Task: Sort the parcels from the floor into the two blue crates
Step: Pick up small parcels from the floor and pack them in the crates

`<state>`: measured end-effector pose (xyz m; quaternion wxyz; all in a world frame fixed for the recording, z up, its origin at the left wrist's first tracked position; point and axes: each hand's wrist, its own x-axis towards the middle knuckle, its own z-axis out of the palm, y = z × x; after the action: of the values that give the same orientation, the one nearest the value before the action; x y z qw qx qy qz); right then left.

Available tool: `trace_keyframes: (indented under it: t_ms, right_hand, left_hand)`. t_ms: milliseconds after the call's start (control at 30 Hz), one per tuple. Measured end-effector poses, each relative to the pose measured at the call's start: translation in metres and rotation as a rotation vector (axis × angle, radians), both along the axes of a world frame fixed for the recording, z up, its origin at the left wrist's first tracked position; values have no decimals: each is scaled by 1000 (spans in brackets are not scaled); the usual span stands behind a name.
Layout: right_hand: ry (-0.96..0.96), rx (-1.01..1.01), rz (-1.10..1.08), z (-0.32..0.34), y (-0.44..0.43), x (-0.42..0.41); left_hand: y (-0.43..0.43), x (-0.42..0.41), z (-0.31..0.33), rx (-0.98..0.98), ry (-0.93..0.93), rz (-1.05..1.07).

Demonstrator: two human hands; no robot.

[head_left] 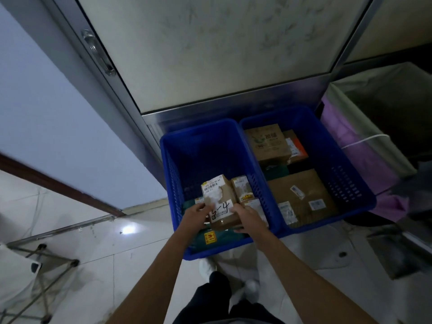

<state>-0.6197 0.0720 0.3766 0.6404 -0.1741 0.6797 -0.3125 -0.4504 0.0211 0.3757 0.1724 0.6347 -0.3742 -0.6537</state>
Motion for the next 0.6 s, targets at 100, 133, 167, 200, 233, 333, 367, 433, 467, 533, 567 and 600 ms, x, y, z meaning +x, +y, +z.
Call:
trace_keyframes:
  t_ms: [100,133,167,200,233,333,367,433,467,533,567,600]
  right_hand:
    - [12,45,-42,-3,-12,-8]
    - [29,52,-42,-4,-17,-12]
    - [40,57,-46,-7,-22,-16]
    - [61,67,-41,-11,-27,-20]
    - [81,69,-35,-13,-31,-22]
    - [189,38,84,-23,-43,-31]
    - [240,16,143,-29,-46,-34]
    - [318,-42,239,-39,-53,-40]
    - [356,-65,273,-45,-60,-45]
    - [419,-100,313,-53,-73,-52]
    - [453,-117,329,-60,-80,-57]
    - [491,-118,356,-66,-88,-62]
  left_hand:
    - [-15,-8,-11,64,61,-30]
    - [-21,-12,-17,85,70,-44]
    - [-27,-15,-23,105,78,-53]
    - [-31,-18,-29,121,84,-56]
    - [-35,-20,-33,132,89,-54]
    - [-46,-28,-46,156,93,-9]
    - [-50,-32,-50,159,96,13]
    - [-60,-40,-54,139,91,30]
    - [-66,-46,-57,127,86,34]
    - [-77,-57,-62,103,84,42]
    - [-82,-65,-66,93,90,55]
    - [-85,-73,-71,89,92,67]
